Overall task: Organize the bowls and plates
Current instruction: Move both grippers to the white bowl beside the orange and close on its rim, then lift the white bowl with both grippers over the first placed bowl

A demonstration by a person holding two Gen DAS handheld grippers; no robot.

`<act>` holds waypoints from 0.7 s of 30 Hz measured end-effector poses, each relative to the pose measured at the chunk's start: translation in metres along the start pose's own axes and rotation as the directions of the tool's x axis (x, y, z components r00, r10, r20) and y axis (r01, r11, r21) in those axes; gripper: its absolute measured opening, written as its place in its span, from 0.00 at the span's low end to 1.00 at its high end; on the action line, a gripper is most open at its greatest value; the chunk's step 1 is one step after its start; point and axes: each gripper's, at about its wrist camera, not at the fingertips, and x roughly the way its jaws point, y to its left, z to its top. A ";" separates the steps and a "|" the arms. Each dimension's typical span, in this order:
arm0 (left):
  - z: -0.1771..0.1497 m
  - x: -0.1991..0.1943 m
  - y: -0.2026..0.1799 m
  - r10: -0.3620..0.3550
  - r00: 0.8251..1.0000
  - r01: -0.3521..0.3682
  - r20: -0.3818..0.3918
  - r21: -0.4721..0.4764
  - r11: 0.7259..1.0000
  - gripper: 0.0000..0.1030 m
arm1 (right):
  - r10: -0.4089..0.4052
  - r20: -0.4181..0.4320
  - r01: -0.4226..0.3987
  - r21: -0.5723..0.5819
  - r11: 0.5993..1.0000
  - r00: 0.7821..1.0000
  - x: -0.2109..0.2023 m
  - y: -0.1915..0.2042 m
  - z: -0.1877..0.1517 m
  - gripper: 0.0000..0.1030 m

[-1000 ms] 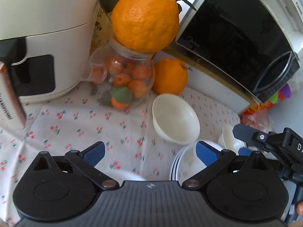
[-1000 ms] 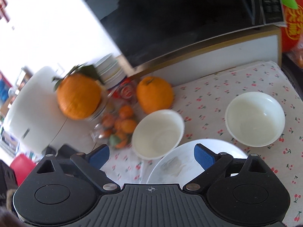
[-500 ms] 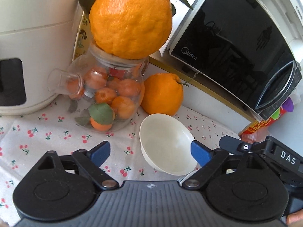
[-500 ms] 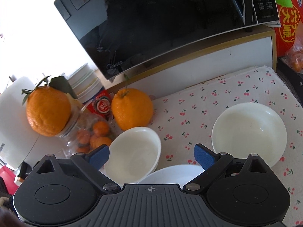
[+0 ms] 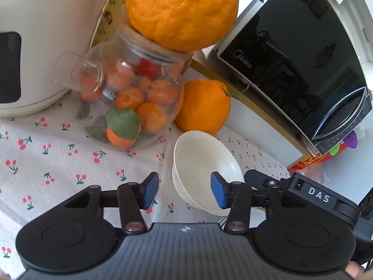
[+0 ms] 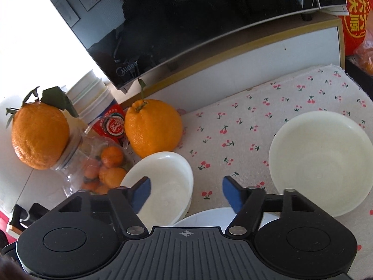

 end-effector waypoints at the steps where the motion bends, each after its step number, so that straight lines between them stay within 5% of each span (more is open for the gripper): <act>1: -0.001 0.000 0.001 -0.004 1.000 0.004 -0.003 -0.001 1.000 0.39 | -0.003 -0.003 0.003 0.001 1.000 1.000 0.002 0.000 -0.001 0.54; 13: -0.006 0.007 0.000 -0.020 0.999 0.019 -0.025 -0.005 1.000 0.15 | -0.001 -0.026 0.000 -0.036 0.999 1.000 0.014 0.005 -0.005 0.22; 21: -0.003 0.005 -0.002 -0.027 1.000 0.027 -0.012 0.006 1.000 0.12 | 0.018 -0.032 -0.019 -0.037 0.999 0.999 0.013 0.006 -0.005 0.15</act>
